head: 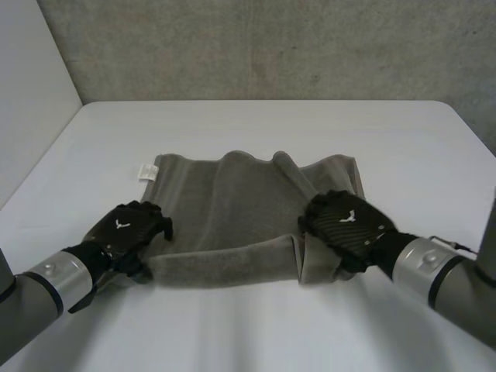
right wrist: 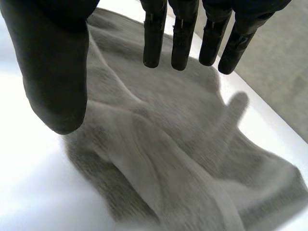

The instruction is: Fold the towel.

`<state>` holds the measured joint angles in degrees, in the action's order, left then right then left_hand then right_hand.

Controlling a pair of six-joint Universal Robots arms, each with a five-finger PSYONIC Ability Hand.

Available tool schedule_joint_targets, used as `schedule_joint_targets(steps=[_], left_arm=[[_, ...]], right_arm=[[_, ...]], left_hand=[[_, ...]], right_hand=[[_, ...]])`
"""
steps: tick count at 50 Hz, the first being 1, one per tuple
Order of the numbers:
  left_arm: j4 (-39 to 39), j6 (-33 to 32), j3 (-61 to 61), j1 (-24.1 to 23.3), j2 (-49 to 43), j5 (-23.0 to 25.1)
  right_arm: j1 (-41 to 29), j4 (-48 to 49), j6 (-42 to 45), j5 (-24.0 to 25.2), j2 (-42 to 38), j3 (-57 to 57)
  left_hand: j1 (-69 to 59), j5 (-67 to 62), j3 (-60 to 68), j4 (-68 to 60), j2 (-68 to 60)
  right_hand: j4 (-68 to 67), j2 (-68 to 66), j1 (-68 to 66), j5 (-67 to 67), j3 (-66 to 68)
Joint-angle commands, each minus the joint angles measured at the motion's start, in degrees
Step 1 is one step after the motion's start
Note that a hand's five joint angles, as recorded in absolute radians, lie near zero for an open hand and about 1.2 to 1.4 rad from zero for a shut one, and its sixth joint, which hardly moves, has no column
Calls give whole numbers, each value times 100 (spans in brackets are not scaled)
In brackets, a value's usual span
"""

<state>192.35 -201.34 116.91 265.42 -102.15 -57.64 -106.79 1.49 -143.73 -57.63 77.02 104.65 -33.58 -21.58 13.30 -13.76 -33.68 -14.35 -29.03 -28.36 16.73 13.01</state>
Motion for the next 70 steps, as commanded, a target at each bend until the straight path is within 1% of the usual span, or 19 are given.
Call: schedule_joint_targets(steps=[1, 3, 4, 11, 20, 22, 25, 27, 28, 30, 35, 36, 38, 41, 43, 50, 54, 67, 70], left_arm=[[75, -10, -116, -16, -270, -10], [84, -19, -178, -34, -358, -28], [84, -36, -230, -43, -453, -37], [84, -54, -345, 36, -613, -54], [84, -54, -310, 98, -586, -54], [84, -54, -310, 98, -586, -54], [75, -54, -301, 89, -577, -54], [75, -45, -292, 98, -560, -54], [75, -45, -292, 98, -560, -54], [75, -37, -292, 89, -560, -54], [57, -45, -266, 89, -551, -54], [57, -45, -266, 89, -551, -54], [49, -37, -266, 89, -560, -54], [49, -37, -266, 80, -560, -54], [57, -45, -274, 72, -560, -46], [84, -45, -283, 45, -569, -46], [75, -45, -292, 54, -577, -46], [40, -89, -283, 98, -569, -72], [31, -98, -292, 98, -551, -81]], right_arm=[[-738, 150, 284, -442, -319, -199], [-895, 229, 738, -827, -634, -321], [-896, 229, 741, -829, -635, -322], [-931, 238, 1461, -1593, -977, -489], [-931, 246, 1453, -1664, -1163, -551], [-931, 246, 1444, -1655, -1145, -551], [-922, 238, 1435, -1646, -1136, -551], [-905, 220, 1444, -1629, -1110, -524], [-905, 220, 1444, -1629, -1110, -524], [-835, 185, 1444, -1620, -1014, -446], [-625, 176, 1461, -1646, -531, -174], [-624, 176, 1462, -1646, -530, -173], [-160, 176, 1532, -1637, -250, -59], [-8, 176, 1523, -1629, -108, -41], [53, 176, 1444, -1611, 6, -6], [-52, 255, 1383, -1585, -151, 56], [-394, 404, 1137, -1594, -336, 12], [-764, 492, 978, -1638, -433, -111], [-808, 501, 978, -1637, -512, -120]], left_hand=[[267, 67, -330, 376, 277], [267, 67, -330, 376, 277], [267, 67, -330, 376, 277], [267, 67, -330, 376, 277], [251, 50, -330, 376, 261], [251, 50, -330, 376, 261], [251, 50, -330, 376, 261], [251, 50, -330, 376, 261], [251, 50, -330, 376, 261], [251, 50, -330, 376, 261], [251, 50, -330, 376, 261], [251, 50, -330, 376, 261], [251, 50, -330, 376, 261], [234, 33, -330, 376, 244], [234, 33, -330, 376, 244], [234, 33, -330, 376, 244], [234, 33, -330, 376, 244], [234, 33, -330, 376, 244], [234, 33, -330, 376, 244]], right_hand=[[435, 145, 79, 85, -301], [435, 28, -38, 202, -301], [435, 28, -39, 202, -301], [435, -191, -258, 421, -301], [435, -477, -544, 707, -301], [435, -1364, -1430, 1594, -301], [435, -1873, -1940, 2103, -301], [435, -2961, -3028, 3191, -301], [435, -2966, -3033, 3196, -301], [435, -3820, -3887, 4050, -301], [435, -4093, -4160, 4324, -301], [435, -4093, -4160, 4324, -301], [435, -4060, -4127, 4290, -301], [435, -3774, -3841, 4004, -301], [435, -1717, -1784, 1947, -301], [435, -263, -329, 493, -301], [435, -41, -107, 271, -301], [435, 347, 280, -117, -301], [435, 97, 30, 133, -301]])
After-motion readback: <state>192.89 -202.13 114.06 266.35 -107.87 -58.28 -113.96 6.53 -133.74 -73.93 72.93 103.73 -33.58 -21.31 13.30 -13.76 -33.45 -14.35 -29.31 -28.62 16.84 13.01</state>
